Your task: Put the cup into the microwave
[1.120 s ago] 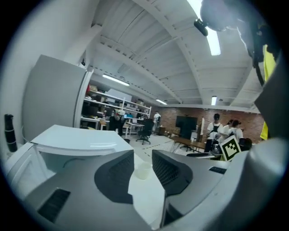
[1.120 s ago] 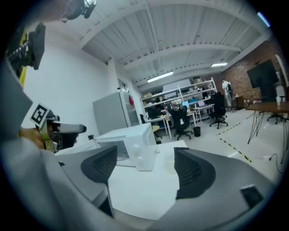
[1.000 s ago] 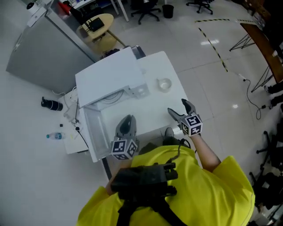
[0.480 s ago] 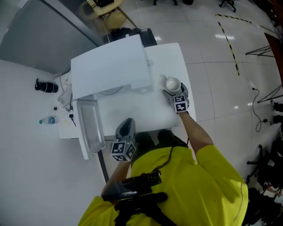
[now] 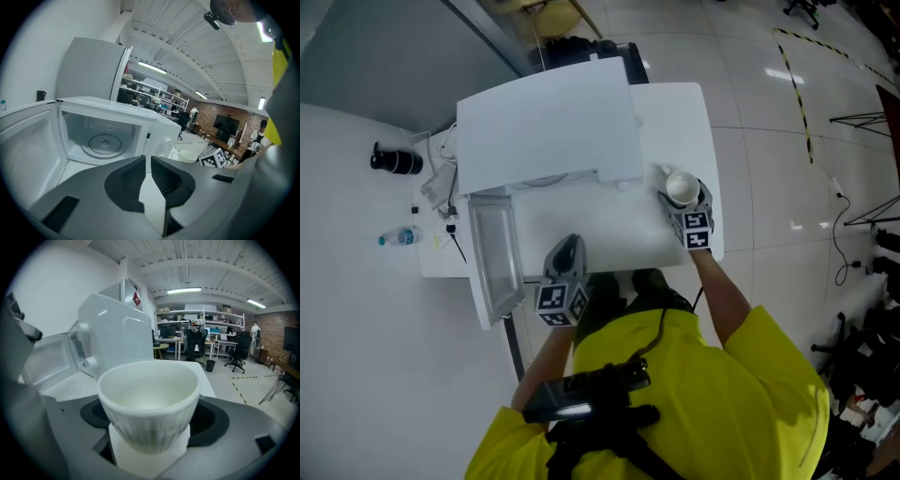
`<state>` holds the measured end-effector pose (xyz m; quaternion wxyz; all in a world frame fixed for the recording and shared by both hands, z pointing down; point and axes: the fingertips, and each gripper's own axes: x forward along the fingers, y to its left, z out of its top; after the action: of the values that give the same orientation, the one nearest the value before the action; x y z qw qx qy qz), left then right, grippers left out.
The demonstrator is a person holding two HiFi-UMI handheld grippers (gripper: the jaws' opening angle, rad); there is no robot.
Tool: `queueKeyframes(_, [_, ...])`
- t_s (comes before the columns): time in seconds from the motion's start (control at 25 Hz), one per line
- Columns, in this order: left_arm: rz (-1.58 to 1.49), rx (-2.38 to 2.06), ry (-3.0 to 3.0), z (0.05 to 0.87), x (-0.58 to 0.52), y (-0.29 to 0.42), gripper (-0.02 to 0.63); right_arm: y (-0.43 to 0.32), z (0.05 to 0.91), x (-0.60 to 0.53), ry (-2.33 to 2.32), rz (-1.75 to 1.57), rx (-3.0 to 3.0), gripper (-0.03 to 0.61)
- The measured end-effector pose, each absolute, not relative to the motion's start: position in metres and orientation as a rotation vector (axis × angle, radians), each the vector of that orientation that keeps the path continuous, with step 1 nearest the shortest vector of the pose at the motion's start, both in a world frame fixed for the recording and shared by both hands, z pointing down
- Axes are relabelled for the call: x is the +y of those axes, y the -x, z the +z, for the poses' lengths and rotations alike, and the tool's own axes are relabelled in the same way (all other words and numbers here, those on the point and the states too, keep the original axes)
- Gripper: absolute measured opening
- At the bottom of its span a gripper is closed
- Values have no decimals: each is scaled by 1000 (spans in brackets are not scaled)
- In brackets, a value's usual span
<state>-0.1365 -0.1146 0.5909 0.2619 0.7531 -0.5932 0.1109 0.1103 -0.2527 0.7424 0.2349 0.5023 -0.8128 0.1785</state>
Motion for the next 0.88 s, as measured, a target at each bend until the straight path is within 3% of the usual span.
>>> queueKeyframes(0.16, [281,-1634,-2012,586,-110,162,29,-73,692,-164,-1174,532,-2325,471])
queueKeyframes(0.36, [256,-1685,-1972,590,-101,206,29,26,656,-98,-857,596,-2474,471])
queueKeyframes(0.68, [244,-1758,-1887,608,-106,269,29,209,664,-197,-770,396,-2623,471])
queueKeyframes(0.88, [271,-1725,-1872,619,-106,283,29,259,684,-266,-880,306,-2600,471])
